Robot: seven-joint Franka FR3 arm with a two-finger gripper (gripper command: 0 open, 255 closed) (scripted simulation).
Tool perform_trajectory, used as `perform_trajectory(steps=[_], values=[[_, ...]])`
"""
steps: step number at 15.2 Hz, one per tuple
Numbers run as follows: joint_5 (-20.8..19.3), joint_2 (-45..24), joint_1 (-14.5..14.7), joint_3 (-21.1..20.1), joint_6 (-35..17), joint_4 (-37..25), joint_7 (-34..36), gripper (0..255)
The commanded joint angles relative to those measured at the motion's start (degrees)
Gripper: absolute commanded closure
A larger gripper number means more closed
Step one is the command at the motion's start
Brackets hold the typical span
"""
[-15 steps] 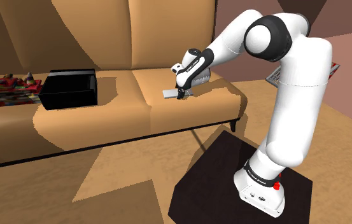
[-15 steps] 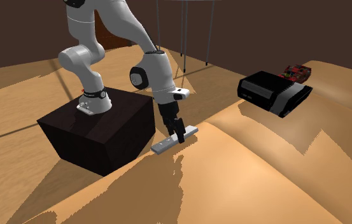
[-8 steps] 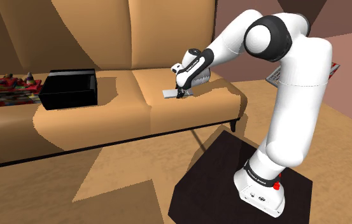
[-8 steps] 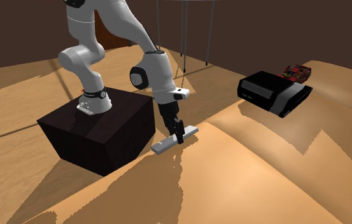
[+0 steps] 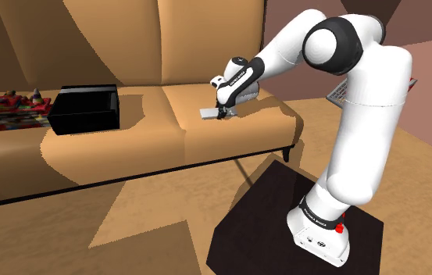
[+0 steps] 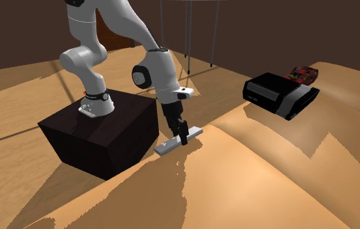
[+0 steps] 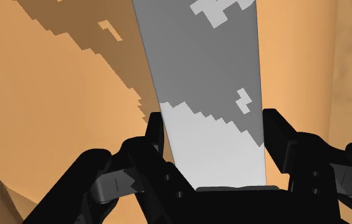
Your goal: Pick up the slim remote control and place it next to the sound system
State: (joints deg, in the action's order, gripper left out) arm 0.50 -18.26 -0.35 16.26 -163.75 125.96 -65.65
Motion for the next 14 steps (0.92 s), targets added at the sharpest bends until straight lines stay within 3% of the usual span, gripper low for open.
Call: perform_trajectory(steps=[1,14], values=[[-0.5,1.1,0.4,0.4,1.3,-0.2,0.3,255],[-3.7,8.4,1.9,2.1,10.3,-2.1,1.9,255]])
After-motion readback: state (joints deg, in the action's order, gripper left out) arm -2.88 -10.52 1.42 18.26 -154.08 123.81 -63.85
